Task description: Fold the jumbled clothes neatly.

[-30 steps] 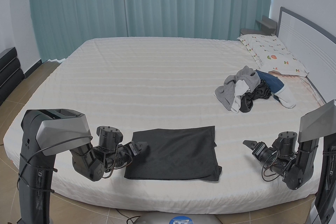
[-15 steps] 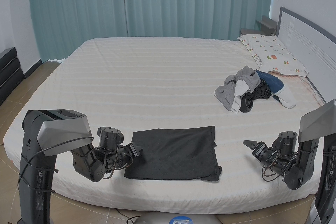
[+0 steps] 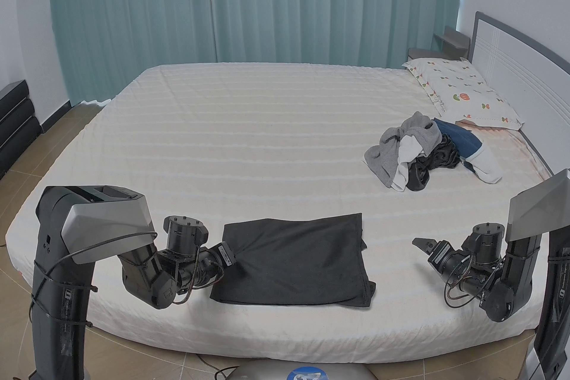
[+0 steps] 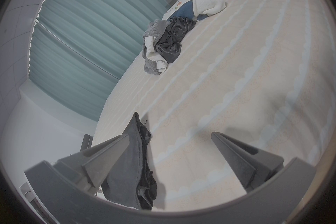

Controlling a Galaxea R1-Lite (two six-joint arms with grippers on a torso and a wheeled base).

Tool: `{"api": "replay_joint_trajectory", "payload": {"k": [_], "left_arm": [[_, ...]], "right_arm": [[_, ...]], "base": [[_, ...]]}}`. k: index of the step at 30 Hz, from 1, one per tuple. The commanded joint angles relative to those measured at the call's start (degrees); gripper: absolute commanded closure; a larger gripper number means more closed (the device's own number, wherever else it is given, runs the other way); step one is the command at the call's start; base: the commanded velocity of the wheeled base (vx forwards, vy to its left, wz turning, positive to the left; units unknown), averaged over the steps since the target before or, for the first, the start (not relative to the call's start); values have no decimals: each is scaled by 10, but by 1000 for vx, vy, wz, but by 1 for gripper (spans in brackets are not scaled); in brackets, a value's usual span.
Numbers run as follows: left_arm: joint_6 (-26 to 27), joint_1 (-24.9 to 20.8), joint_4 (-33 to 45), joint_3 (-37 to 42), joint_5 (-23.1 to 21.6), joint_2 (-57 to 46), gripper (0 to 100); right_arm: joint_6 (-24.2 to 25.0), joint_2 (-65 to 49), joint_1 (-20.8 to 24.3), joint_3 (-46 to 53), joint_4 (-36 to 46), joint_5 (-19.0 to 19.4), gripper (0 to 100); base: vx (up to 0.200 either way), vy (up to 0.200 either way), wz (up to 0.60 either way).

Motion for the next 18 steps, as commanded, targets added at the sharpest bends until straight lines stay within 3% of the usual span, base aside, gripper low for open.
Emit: {"api": "replay_joint_trajectory", "payload": {"k": [1,10,18], "left_arm": [[-2,4,-1,0,0,-3,100],[-4,4,-1,5,4,-7,100],[-5,7,-10,13,4,-8,100]], "right_arm": [[0,0,0,0,-5,1,0],[0,2,-1,0,-5,1,0],[0,3,-1,1,-5,1,0]], "base": [[0,0,0],[0,0,0],[0,200,0]]}}
